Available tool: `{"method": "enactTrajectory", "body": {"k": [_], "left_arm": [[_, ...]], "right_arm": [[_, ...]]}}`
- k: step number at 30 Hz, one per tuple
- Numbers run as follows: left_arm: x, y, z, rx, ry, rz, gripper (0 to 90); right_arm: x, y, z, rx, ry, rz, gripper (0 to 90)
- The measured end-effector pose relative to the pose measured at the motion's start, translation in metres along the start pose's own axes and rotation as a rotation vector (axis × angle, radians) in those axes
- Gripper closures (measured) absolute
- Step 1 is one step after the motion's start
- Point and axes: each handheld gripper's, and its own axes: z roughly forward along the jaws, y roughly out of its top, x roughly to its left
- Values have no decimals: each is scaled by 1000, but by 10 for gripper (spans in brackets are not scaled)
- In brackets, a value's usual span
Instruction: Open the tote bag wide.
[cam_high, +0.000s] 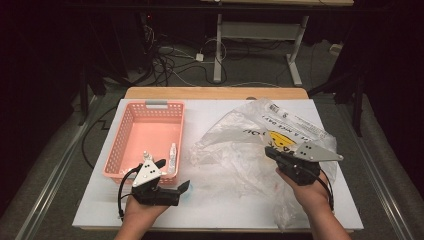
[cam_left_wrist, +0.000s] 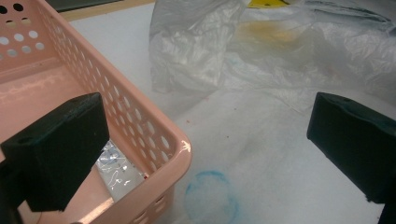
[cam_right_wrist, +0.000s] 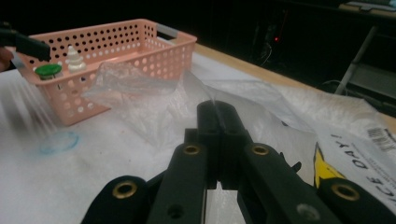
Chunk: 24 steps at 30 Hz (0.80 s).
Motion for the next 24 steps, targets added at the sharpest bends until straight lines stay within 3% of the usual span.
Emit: {"method": "enactTrajectory", "body": {"k": [12, 19, 22, 24], "left_arm": [[5, 0, -6, -13, 15, -3, 0], [8, 0, -8, -18, 23, 0, 0], [10, 0, -12, -25, 33, 1, 0], [13, 0, -14, -28, 39, -3, 0]], "right_arm": [[-6, 17, 3, -81, -18, 63, 900], [-5, 30, 5, -124, -28, 63, 900], [-5, 30, 5, -133, -38, 50, 900], [-5, 26, 5, -142, -31, 73, 900]]}}
